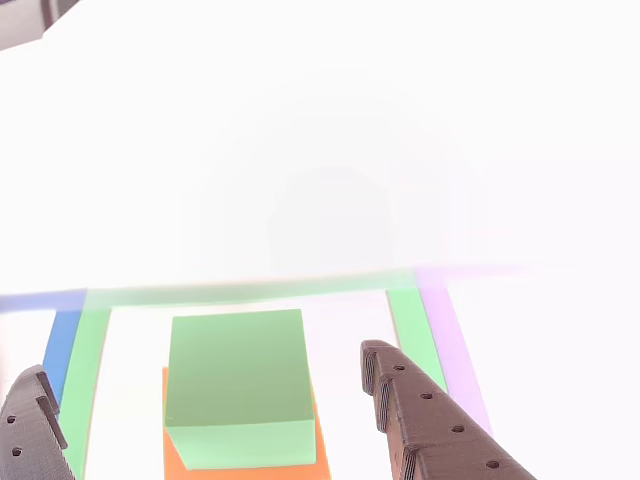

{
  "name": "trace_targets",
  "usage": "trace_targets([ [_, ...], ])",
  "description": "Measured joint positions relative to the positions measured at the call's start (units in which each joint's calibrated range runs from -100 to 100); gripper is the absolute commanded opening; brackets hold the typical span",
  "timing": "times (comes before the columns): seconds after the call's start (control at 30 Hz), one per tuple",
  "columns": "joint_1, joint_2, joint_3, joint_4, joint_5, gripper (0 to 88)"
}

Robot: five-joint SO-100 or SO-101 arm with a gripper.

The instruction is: Tower of hanoi

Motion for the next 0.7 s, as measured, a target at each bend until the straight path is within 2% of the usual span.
trace_targets([
  [0.43, -1.2, 2.6, -2.0, -0.1, 0.0, 30.5],
  [0.7, -1.8, 2.6, -2.0, -0.1, 0.0, 23.0],
])
